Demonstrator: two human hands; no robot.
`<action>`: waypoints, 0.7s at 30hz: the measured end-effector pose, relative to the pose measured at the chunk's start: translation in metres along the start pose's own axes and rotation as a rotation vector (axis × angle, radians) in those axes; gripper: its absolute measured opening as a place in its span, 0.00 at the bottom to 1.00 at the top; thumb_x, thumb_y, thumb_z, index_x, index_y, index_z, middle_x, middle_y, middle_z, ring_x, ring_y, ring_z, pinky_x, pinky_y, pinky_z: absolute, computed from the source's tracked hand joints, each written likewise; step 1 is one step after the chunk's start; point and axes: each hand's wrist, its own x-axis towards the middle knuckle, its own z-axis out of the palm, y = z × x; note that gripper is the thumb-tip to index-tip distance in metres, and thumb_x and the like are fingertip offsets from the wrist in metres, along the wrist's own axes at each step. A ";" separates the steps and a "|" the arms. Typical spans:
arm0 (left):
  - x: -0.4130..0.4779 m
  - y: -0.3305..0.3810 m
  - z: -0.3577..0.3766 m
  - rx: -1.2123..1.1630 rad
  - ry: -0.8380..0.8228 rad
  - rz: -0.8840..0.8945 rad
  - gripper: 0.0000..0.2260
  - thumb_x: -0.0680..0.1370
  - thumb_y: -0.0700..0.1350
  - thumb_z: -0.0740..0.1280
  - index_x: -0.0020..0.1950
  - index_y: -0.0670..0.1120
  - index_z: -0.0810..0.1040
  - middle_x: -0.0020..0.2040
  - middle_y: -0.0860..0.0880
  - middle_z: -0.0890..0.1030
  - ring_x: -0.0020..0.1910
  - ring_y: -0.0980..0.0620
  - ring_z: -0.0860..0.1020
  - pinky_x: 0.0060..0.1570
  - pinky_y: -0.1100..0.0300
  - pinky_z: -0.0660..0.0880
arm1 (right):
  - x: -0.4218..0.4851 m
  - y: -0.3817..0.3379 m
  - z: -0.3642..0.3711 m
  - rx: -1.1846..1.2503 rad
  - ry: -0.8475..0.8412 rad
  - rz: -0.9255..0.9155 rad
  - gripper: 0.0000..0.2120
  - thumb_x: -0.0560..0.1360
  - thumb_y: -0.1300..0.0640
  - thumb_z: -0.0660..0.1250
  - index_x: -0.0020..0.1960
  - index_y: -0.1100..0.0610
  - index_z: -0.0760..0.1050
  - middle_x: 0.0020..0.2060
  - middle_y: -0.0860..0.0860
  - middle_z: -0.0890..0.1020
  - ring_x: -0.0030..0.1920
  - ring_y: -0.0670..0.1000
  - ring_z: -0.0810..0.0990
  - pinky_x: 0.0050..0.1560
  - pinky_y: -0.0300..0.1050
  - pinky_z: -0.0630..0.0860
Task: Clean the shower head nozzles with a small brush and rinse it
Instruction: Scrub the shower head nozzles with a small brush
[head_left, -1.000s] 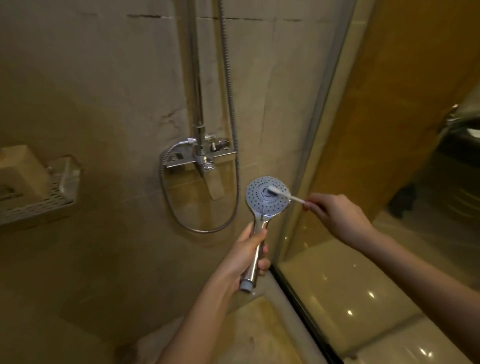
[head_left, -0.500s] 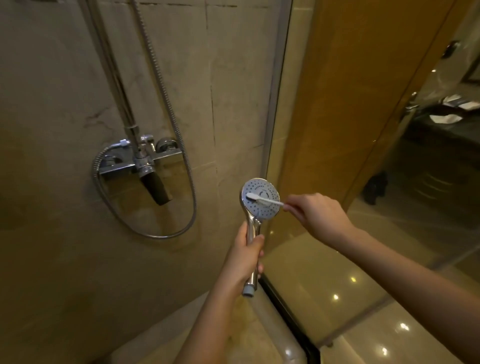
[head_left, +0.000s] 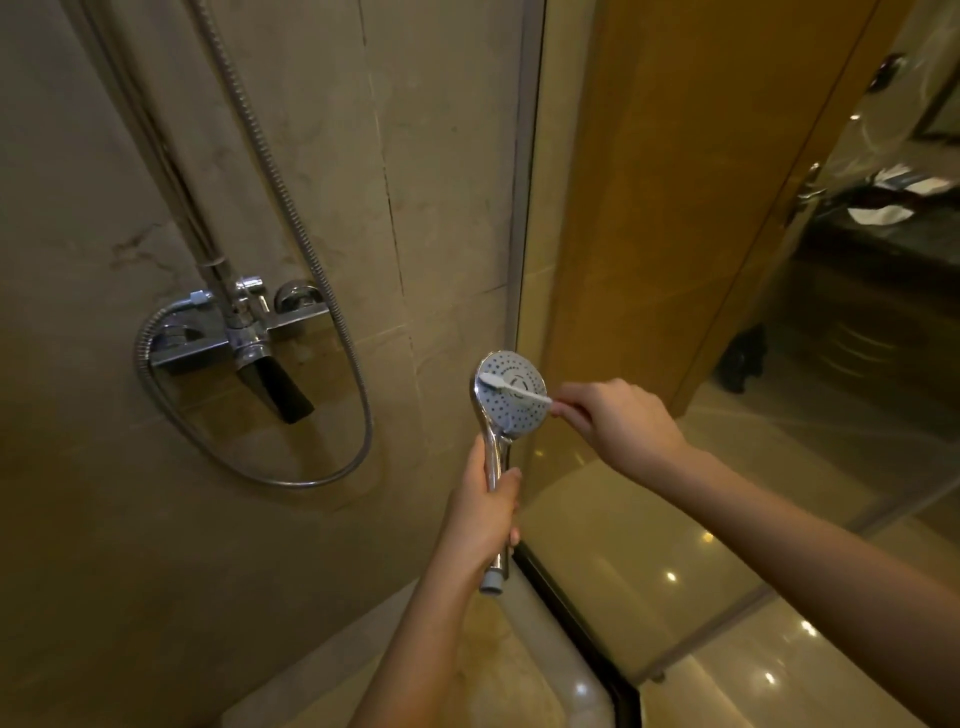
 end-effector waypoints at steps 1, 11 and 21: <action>0.001 0.001 -0.003 0.012 -0.003 0.002 0.22 0.78 0.40 0.59 0.69 0.59 0.63 0.40 0.52 0.71 0.33 0.56 0.72 0.20 0.65 0.68 | 0.005 0.002 -0.002 -0.012 0.002 0.043 0.12 0.79 0.44 0.58 0.49 0.47 0.77 0.34 0.44 0.77 0.34 0.47 0.77 0.30 0.42 0.73; 0.016 0.004 -0.031 0.073 -0.053 0.045 0.23 0.78 0.41 0.59 0.70 0.60 0.62 0.42 0.54 0.73 0.23 0.65 0.72 0.21 0.64 0.68 | 0.025 -0.009 -0.001 0.081 0.008 0.166 0.10 0.79 0.45 0.59 0.49 0.46 0.78 0.32 0.42 0.76 0.33 0.45 0.77 0.32 0.43 0.74; 0.014 0.017 -0.059 -0.077 -0.116 -0.025 0.14 0.80 0.40 0.58 0.63 0.53 0.70 0.32 0.49 0.70 0.19 0.57 0.67 0.18 0.65 0.65 | 0.017 -0.040 0.003 -0.024 -0.073 0.055 0.12 0.79 0.43 0.57 0.45 0.47 0.75 0.31 0.44 0.75 0.32 0.48 0.77 0.31 0.43 0.74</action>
